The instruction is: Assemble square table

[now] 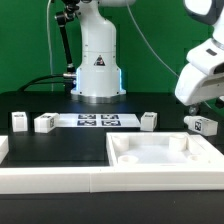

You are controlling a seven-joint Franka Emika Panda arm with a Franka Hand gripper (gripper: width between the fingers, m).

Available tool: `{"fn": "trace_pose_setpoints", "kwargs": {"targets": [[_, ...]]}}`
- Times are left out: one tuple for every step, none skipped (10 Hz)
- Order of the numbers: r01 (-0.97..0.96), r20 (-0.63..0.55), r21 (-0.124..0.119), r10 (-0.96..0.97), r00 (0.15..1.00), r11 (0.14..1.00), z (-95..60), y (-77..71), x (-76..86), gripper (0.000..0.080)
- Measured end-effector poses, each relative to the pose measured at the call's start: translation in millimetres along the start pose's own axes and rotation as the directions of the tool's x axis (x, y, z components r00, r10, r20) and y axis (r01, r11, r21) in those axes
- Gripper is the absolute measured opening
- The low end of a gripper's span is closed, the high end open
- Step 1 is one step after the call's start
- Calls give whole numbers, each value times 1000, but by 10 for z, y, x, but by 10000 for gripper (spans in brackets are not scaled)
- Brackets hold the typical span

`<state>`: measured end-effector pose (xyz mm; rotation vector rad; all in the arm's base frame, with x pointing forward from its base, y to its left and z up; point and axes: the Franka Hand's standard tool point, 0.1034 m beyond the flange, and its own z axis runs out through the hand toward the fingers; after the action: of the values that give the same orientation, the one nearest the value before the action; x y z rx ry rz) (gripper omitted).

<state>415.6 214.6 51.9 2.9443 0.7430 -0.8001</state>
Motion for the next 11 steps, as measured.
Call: {"fn": "trace_pose_setpoints", "kwargs": {"targets": [[3, 61, 9, -3, 998, 1000, 8, -13, 13, 649], [4, 104, 17, -6, 995, 1000, 44, -21, 35, 649], [6, 176, 28, -11, 984, 1000, 82, -28, 19, 649], [12, 230, 41, -21, 973, 999, 109, -26, 45, 649], [10, 271, 50, -23, 962, 999, 127, -25, 50, 649], [13, 345, 59, -32, 938, 998, 149, -46, 4, 649], [14, 398, 67, -39, 917, 998, 179, -68, 16, 649], [15, 438, 69, -44, 898, 998, 229, -100, 23, 649], [25, 497, 68, -56, 866, 997, 271, -134, 6, 649], [42, 527, 55, -65, 848, 998, 299, -146, 39, 649], [43, 526, 58, -67, 848, 997, 317, -155, 66, 649]]}}
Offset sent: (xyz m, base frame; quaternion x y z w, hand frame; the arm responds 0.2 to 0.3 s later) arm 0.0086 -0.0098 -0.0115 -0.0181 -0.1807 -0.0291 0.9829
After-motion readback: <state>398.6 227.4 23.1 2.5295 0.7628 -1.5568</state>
